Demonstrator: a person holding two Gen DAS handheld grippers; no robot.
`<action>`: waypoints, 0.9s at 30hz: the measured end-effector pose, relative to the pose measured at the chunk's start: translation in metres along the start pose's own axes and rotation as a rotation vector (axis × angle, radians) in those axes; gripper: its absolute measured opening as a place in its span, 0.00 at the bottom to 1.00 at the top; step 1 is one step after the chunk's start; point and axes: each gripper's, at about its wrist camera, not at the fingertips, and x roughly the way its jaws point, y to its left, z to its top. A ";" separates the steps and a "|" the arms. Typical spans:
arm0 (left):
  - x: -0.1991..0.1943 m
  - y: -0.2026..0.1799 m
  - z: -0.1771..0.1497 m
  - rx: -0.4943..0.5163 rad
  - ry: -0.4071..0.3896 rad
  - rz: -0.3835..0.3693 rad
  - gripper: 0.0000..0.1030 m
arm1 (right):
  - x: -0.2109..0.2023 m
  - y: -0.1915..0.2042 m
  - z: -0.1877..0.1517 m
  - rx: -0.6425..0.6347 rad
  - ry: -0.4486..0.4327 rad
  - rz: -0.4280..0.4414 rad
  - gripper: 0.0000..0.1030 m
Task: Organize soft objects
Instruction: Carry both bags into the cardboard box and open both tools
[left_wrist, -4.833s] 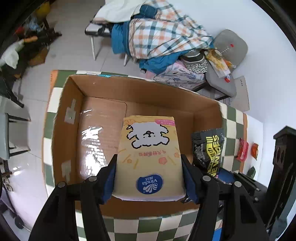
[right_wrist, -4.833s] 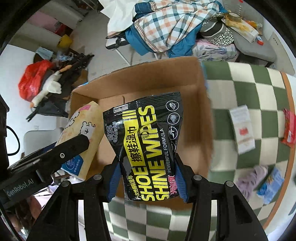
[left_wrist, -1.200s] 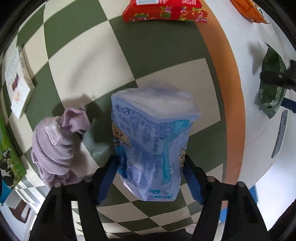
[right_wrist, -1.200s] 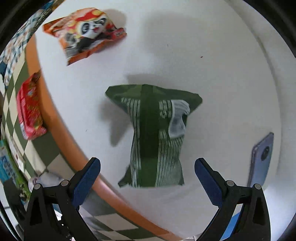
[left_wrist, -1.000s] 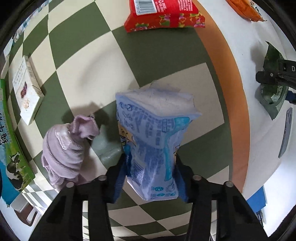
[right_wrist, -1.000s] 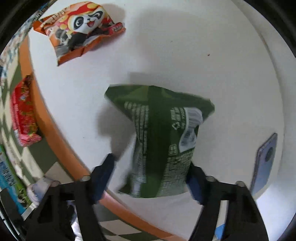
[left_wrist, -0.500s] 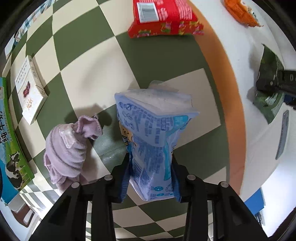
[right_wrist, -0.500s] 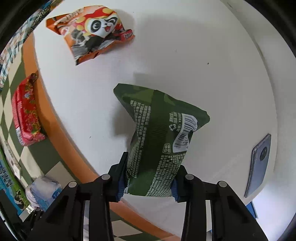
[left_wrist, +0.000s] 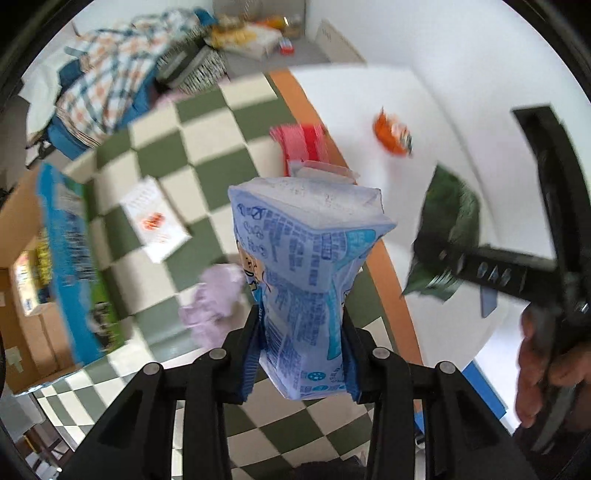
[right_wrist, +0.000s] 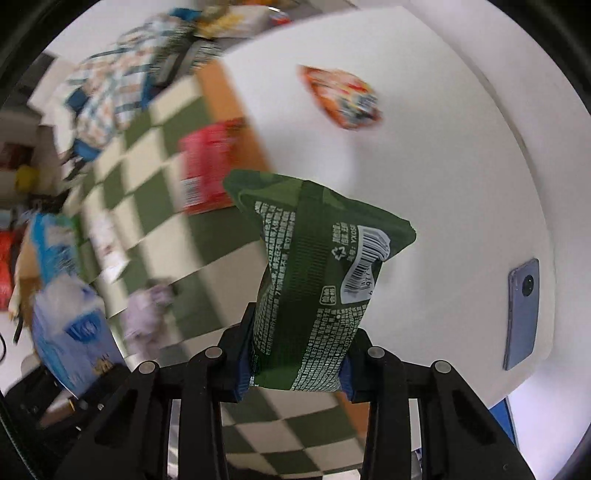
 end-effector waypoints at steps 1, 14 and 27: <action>-0.013 0.008 -0.007 -0.006 -0.030 0.002 0.33 | -0.011 0.005 -0.004 -0.024 -0.012 0.021 0.38; -0.116 0.172 -0.091 -0.275 -0.192 0.063 0.33 | -0.052 0.228 -0.083 -0.307 -0.022 0.241 0.38; -0.103 0.354 -0.106 -0.471 -0.145 0.217 0.33 | -0.013 0.427 -0.072 -0.507 -0.029 0.058 0.38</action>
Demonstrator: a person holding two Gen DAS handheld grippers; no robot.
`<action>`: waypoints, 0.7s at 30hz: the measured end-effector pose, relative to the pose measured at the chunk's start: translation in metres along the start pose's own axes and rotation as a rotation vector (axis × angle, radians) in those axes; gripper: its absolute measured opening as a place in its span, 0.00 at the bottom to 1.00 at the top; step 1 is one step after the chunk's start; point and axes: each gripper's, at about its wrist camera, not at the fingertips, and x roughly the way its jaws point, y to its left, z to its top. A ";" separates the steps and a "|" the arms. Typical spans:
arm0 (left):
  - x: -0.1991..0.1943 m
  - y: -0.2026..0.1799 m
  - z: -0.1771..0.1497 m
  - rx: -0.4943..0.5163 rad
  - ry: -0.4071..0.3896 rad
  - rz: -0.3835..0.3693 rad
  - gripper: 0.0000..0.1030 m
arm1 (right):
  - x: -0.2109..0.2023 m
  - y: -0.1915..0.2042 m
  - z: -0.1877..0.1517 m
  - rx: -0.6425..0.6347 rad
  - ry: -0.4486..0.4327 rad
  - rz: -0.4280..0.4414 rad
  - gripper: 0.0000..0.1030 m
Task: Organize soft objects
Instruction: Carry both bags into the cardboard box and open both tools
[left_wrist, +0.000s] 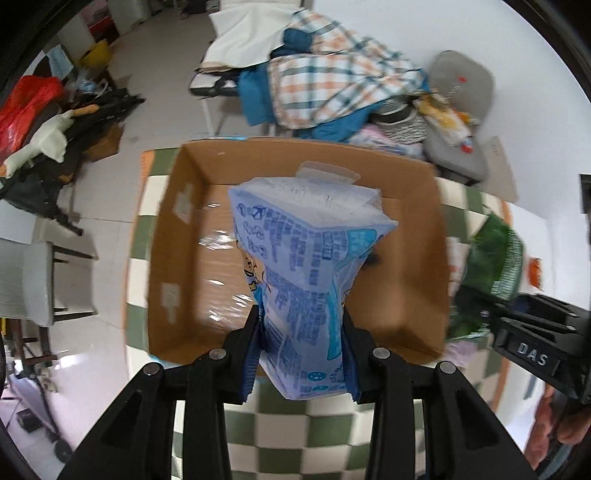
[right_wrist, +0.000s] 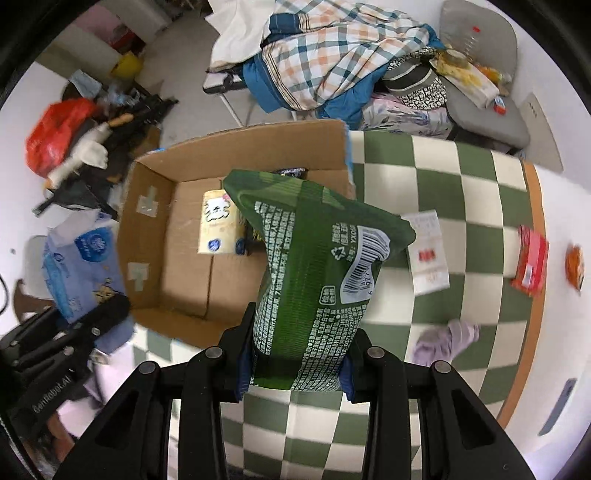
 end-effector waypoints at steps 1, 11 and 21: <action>0.010 0.009 0.008 -0.006 0.011 0.017 0.33 | 0.006 0.005 0.007 -0.005 0.006 -0.022 0.38; 0.080 0.037 0.062 0.017 0.099 0.145 0.34 | 0.075 0.027 0.070 -0.020 0.093 -0.238 0.38; 0.127 0.043 0.093 0.052 0.209 0.200 0.44 | 0.115 0.021 0.113 -0.006 0.146 -0.326 0.38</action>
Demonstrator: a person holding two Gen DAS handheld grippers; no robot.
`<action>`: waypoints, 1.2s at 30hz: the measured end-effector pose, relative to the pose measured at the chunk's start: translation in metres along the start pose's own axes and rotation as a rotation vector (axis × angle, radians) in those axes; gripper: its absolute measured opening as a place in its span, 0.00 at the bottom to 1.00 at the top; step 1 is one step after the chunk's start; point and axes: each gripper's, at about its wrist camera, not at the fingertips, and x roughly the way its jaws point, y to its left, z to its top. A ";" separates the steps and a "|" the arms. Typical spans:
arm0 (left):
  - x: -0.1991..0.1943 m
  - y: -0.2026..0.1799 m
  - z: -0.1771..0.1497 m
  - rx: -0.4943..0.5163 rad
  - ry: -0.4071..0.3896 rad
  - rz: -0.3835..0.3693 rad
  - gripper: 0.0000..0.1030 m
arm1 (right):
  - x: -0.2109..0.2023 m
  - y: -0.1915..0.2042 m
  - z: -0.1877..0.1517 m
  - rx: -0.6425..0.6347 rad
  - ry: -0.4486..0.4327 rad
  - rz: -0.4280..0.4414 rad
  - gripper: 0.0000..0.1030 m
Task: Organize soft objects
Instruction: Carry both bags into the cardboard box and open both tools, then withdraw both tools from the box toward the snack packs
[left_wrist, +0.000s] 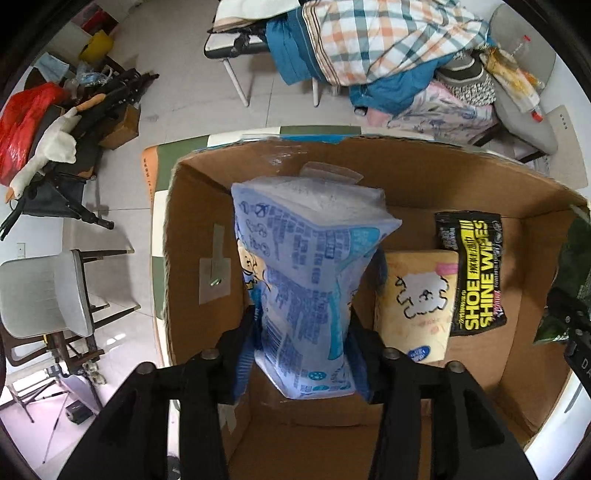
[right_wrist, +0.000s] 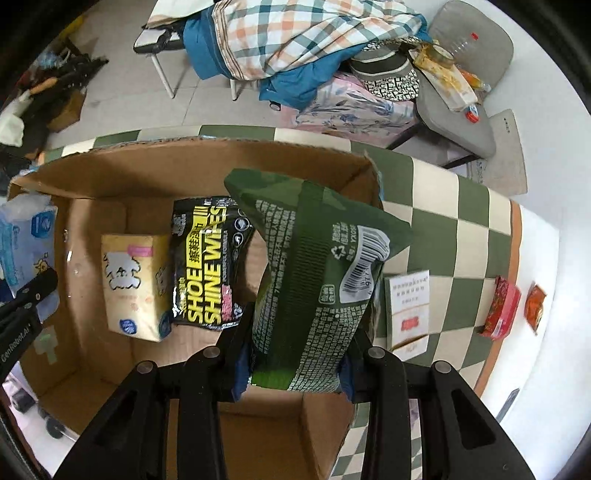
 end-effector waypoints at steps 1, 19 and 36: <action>0.001 -0.001 0.002 -0.004 0.007 -0.001 0.46 | 0.001 0.001 0.002 -0.003 0.002 -0.006 0.41; -0.032 0.017 -0.005 -0.087 -0.075 -0.108 0.94 | -0.023 0.003 -0.009 -0.013 -0.036 0.053 0.86; -0.089 0.014 -0.110 -0.100 -0.222 -0.175 0.99 | -0.062 -0.001 -0.109 -0.003 -0.157 0.200 1.00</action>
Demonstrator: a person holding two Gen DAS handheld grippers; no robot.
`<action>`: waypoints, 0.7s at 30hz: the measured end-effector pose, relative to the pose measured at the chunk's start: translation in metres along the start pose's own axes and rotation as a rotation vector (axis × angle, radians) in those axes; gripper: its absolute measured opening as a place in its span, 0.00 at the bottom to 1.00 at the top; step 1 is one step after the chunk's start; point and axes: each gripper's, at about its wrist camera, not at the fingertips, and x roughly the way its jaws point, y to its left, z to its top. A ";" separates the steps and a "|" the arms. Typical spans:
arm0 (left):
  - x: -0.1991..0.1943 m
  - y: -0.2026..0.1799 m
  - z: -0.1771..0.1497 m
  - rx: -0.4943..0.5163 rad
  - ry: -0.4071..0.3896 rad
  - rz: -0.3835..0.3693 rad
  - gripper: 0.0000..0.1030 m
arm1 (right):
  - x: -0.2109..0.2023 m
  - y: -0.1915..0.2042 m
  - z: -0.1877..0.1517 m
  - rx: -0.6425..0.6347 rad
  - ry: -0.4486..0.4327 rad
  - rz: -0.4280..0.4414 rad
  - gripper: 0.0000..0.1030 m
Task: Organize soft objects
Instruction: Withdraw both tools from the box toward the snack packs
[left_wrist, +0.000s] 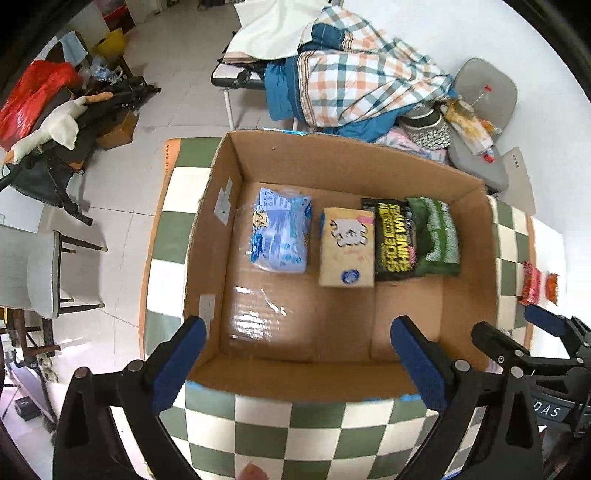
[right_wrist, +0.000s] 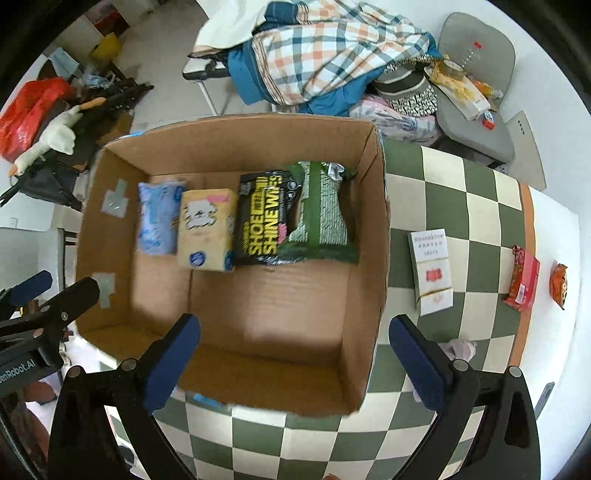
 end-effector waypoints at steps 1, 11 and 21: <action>-0.005 0.000 -0.004 -0.004 -0.010 -0.005 0.99 | -0.006 0.001 -0.006 0.000 -0.011 0.010 1.00; -0.053 -0.008 -0.043 -0.006 -0.085 -0.027 0.99 | -0.063 0.000 -0.057 -0.013 -0.103 0.099 1.00; -0.082 -0.085 -0.045 0.104 -0.148 -0.018 0.99 | -0.102 -0.045 -0.080 0.059 -0.160 0.230 1.00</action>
